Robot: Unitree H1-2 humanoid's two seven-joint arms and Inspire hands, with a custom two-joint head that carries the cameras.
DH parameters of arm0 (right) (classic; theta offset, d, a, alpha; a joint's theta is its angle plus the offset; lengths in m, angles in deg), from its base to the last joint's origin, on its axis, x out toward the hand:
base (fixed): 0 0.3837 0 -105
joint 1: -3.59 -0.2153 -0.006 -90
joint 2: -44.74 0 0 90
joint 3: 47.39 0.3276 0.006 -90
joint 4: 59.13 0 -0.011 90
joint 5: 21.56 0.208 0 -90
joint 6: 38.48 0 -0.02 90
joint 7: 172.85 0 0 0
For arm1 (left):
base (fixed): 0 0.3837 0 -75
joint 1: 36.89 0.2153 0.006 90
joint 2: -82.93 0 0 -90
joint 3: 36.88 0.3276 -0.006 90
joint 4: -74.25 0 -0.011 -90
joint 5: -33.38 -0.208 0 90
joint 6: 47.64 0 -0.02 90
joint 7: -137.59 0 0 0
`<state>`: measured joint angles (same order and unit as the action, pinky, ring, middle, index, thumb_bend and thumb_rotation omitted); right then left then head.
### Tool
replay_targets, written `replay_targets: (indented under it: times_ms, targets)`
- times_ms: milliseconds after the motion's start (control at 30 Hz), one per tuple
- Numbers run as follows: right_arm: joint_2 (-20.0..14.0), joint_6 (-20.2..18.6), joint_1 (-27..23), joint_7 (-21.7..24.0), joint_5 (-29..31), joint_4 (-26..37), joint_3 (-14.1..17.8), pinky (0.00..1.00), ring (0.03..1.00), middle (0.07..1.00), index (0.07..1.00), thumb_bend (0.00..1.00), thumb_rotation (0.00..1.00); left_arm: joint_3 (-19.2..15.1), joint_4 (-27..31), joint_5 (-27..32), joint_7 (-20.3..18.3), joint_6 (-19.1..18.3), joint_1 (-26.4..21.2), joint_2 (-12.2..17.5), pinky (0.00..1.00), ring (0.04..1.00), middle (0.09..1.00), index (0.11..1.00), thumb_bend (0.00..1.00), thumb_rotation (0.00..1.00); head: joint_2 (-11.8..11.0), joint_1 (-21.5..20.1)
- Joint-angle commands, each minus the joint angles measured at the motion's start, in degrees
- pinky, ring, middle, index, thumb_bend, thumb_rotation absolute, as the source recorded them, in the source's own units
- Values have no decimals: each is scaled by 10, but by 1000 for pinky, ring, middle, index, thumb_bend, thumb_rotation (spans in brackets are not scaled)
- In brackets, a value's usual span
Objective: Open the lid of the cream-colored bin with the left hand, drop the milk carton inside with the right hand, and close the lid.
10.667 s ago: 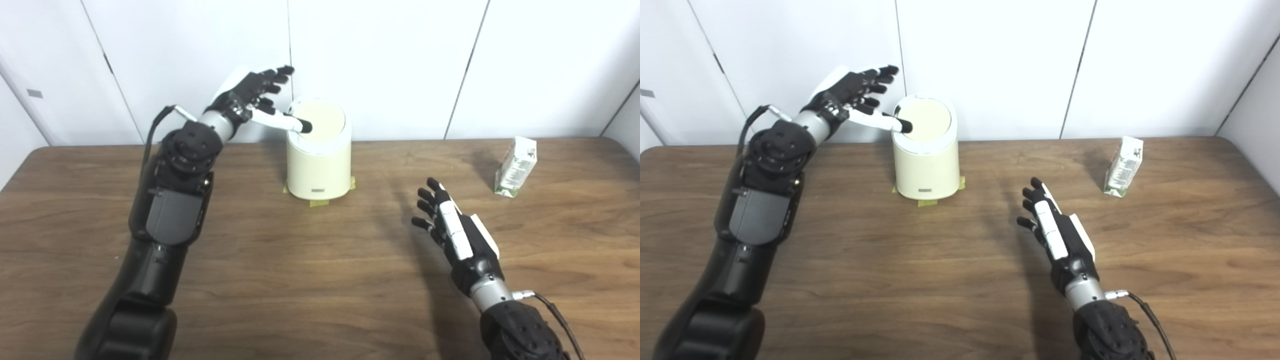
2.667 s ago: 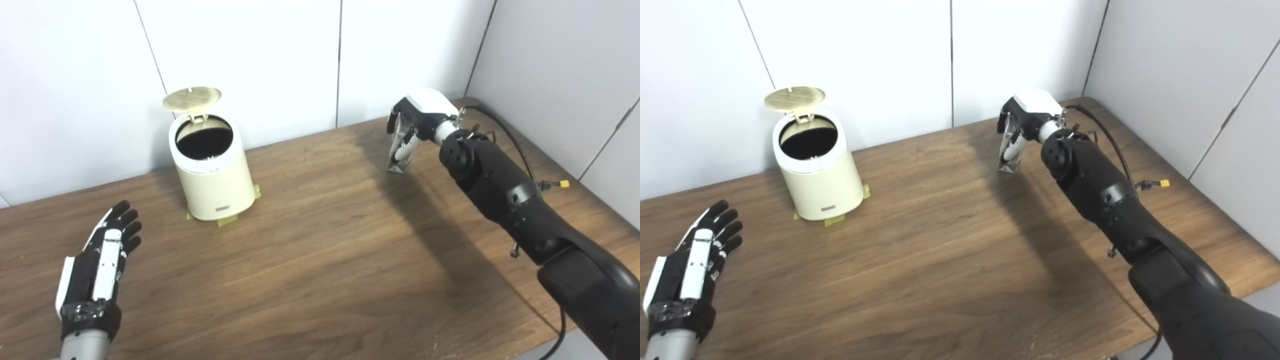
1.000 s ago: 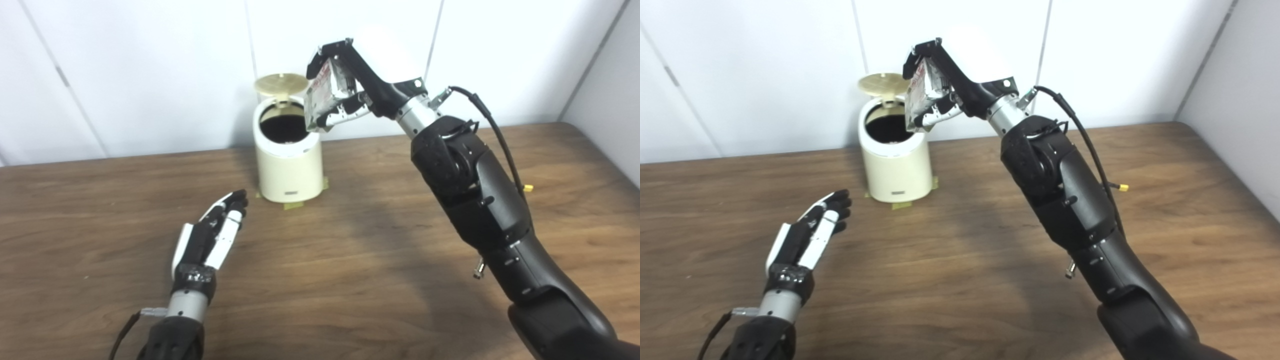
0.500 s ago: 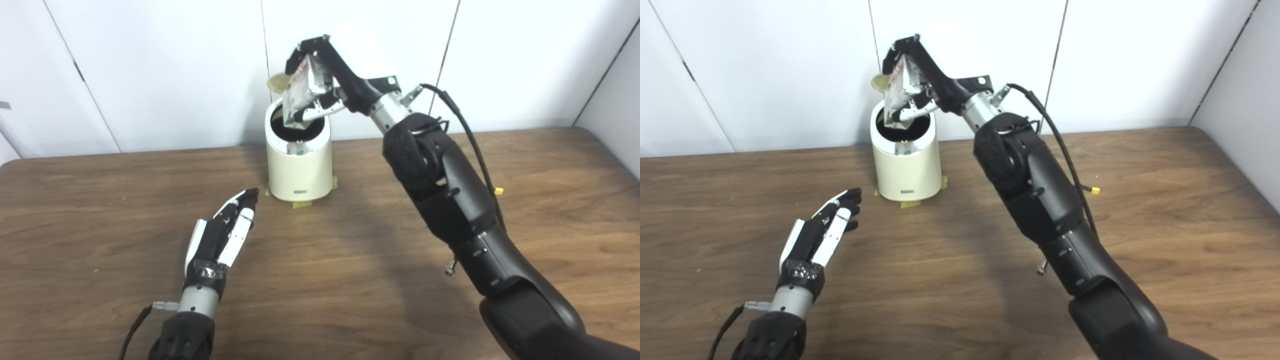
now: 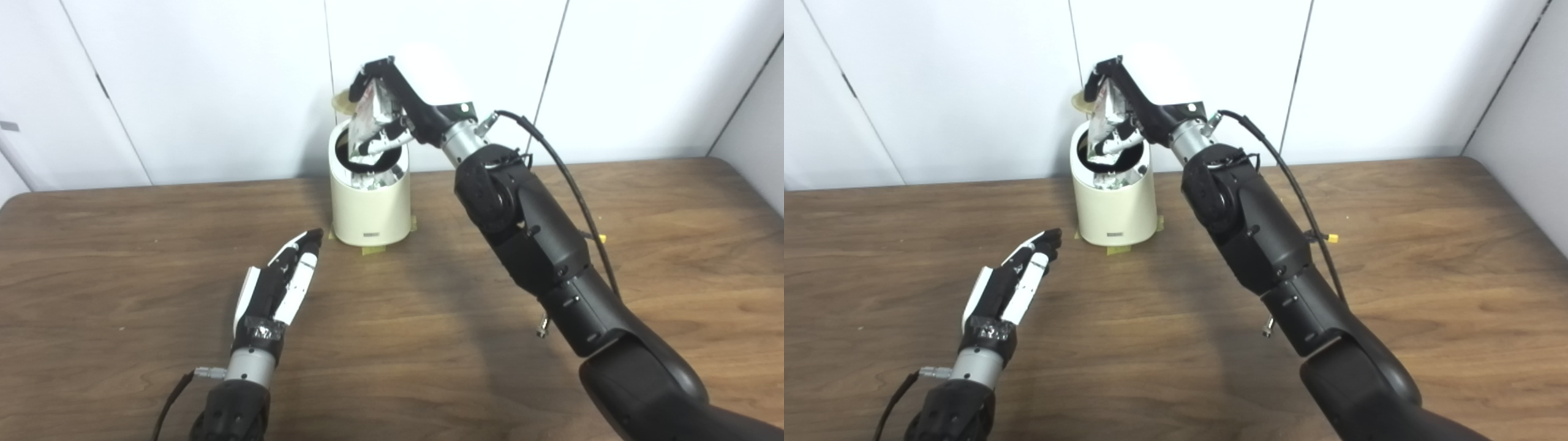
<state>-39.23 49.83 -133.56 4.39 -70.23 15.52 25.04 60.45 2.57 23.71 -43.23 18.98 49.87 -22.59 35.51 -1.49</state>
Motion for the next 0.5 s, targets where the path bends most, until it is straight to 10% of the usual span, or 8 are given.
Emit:
replay_targets:
  times_ms: [0, 467]
  targets:
    - [-1, 19, -44, -28, 5, 11, 5, 374, 385, 523, 509, 514, 0, 3, 21, -4, 3, 25, -14, -6, 877, 885, 878, 853, 321, 782, 0, -1]
    - [0, 30, -48, -57, 8, -24, -3, 379, 387, 523, 511, 514, 0, 9, 21, -9, 5, 28, -14, -5, 879, 882, 873, 851, 330, 788, 2, 0]
